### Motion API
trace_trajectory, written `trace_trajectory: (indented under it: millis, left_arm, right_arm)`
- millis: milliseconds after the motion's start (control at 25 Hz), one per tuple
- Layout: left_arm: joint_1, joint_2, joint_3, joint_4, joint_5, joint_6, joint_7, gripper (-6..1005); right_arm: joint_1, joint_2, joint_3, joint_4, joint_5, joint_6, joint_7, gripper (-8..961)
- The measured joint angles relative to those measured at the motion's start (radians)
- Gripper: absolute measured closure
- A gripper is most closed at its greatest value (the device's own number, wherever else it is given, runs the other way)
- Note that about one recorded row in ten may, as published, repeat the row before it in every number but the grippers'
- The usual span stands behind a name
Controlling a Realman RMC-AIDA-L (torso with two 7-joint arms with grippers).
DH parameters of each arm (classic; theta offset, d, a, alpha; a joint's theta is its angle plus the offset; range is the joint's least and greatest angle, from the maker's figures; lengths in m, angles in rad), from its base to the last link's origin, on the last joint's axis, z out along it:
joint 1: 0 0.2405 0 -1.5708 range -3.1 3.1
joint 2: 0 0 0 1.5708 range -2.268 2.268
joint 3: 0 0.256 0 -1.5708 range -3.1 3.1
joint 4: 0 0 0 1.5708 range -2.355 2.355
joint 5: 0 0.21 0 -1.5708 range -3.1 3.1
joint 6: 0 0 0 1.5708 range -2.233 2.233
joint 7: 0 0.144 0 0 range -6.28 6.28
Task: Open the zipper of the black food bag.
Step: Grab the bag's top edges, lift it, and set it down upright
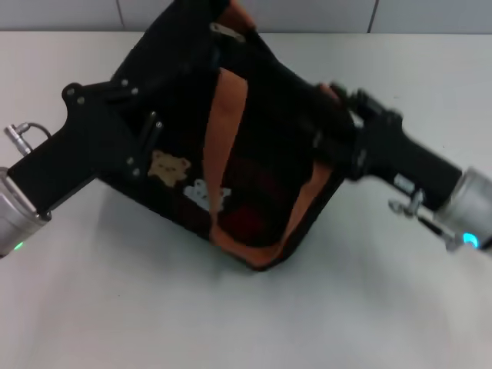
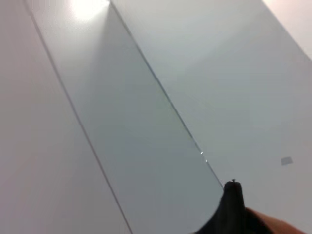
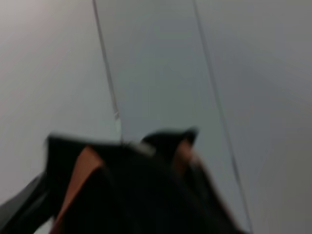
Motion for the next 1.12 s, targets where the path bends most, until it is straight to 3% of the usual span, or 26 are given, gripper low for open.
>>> trace_trajectory:
  millis: [240,400,720,880,1120]
  left_arm:
    - [-0.05,-0.004,0.032,-0.007,0.006,0.02,0.09,900]
    - [-0.067,-0.006,0.081,-0.056,0.006,0.04,0.259,901]
    - [-0.072,-0.006,0.126,-0.106,0.009,0.042,0.357,902]
    - [-0.068,-0.007,0.126,-0.115,0.007,0.047,0.375,903]
    - [-0.069,-0.007,0.128,-0.123,0.007,0.04,0.375,904]
  right_arm:
    - [-0.037,-0.001,0.0,0.0,-0.119,0.072,0.003,115]
    - [0.006,0.001,0.0,0.025,-0.177,0.16,0.003,114]
    - [0.092,0.003,0.005,0.081,-0.186,0.287,-0.009,111]
    - [-0.02,0.002,0.058,0.052,-0.181,0.138,-0.062,110]
    - [-0.213,0.001,0.238,0.064,-0.177,-0.111,-0.312,111]
